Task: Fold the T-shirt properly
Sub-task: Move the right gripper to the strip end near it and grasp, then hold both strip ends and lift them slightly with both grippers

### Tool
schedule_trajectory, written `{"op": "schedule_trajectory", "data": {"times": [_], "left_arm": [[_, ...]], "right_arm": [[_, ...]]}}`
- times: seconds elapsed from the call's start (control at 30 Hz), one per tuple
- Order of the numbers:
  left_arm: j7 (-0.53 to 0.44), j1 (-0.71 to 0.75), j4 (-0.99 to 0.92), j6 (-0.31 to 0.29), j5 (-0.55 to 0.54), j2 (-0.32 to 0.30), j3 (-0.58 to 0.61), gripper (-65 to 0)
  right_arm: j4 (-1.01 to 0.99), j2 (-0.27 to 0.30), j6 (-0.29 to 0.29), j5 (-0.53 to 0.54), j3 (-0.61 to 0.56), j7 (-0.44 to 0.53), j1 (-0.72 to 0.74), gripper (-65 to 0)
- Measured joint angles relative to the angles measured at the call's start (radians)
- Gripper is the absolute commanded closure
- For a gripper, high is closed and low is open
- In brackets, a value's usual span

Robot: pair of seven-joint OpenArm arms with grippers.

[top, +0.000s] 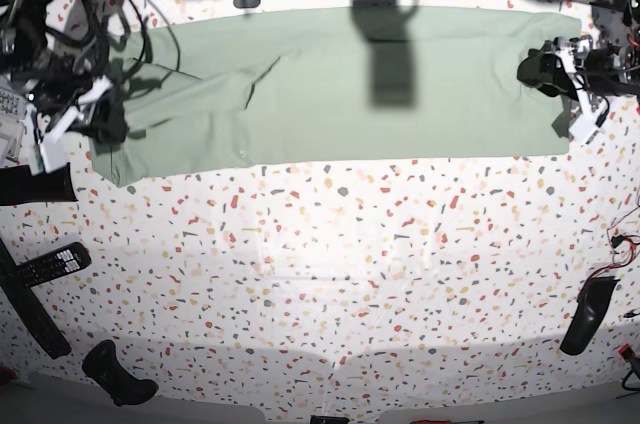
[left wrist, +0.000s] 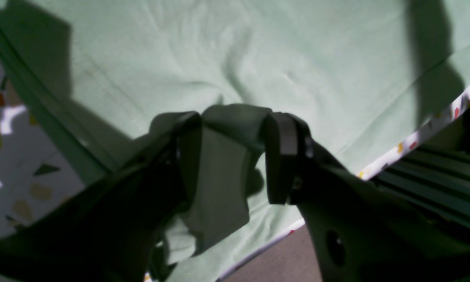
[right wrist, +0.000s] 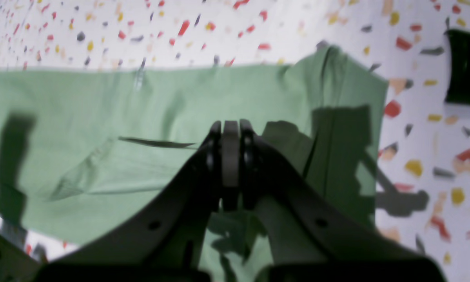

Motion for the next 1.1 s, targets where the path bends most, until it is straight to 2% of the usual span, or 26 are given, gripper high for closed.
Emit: {"op": "schedule_trajectory", "data": {"times": [0.17,0.33,0.57,0.67,0.77,0.9,0.93,1.03,1.1], "left_arm": [[0.0,0.0,0.0,0.0,0.0,0.0,0.0,-24.6],[0.0,0.0,0.0,0.0,0.001,0.0,0.0,-24.6],[-0.009,0.0,0.001,-0.001,0.116,0.0,0.0,-24.6],[-0.011,0.0,0.001,0.0,0.123,0.0,0.0,-24.6],[-0.032,0.0,0.001,0.043,0.123,0.0,0.0,-24.6],[-0.056,0.0,0.001,0.045,0.128,0.0,0.0,-24.6],[-0.056,0.0,0.001,0.045,0.129,0.0,0.0,-24.6],[-0.057,0.0,0.001,0.045,0.13,0.0,0.0,-24.6],[-0.057,0.0,0.001,0.045,0.13,0.0,0.0,-24.6]], "right_arm": [[-0.064,0.0,0.0,-0.032,-0.031,-0.002,0.092,0.0],[-0.083,0.003,0.0,-0.114,-0.17,0.002,0.117,0.0],[-0.083,0.003,0.0,-0.367,-0.369,0.062,0.115,0.0],[-0.083,0.003,0.0,-0.475,-0.397,0.098,0.116,0.0],[-0.083,0.005,0.0,-0.56,-0.397,0.121,0.115,0.0],[-0.083,0.008,0.0,-0.576,-0.397,0.142,0.116,0.0],[-0.083,0.008,-0.021,-0.574,-0.397,0.143,0.115,0.0],[-0.083,0.009,-0.14,-0.577,-0.397,0.15,0.116,0.0],[-0.083,0.008,-0.172,-0.609,-0.397,0.149,0.116,0.0]]}}
